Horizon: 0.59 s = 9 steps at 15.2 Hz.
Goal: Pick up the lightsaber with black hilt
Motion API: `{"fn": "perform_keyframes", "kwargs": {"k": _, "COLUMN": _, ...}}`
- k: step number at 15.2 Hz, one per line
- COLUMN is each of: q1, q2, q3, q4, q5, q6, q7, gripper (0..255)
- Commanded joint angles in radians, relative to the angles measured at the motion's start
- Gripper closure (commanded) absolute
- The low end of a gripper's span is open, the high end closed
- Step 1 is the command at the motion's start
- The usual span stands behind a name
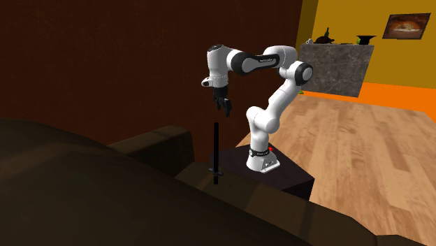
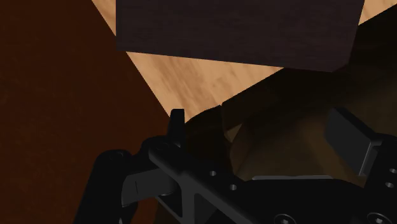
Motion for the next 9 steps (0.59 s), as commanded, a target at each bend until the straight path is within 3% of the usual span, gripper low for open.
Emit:
{"fn": "perform_keyframes", "kwargs": {"k": 1, "q1": 0.0, "q2": 0.0, "q3": 0.0, "q4": 0.0, "q5": 0.0, "q6": 0.0, "q7": 0.0, "gripper": 0}}
{"fn": "perform_keyframes", "kwargs": {"k": 9, "q1": 0.036, "q2": 0.155, "q3": 0.139, "q4": 0.175, "q5": 0.123, "q6": 0.03, "q7": 0.166, "gripper": 0}}
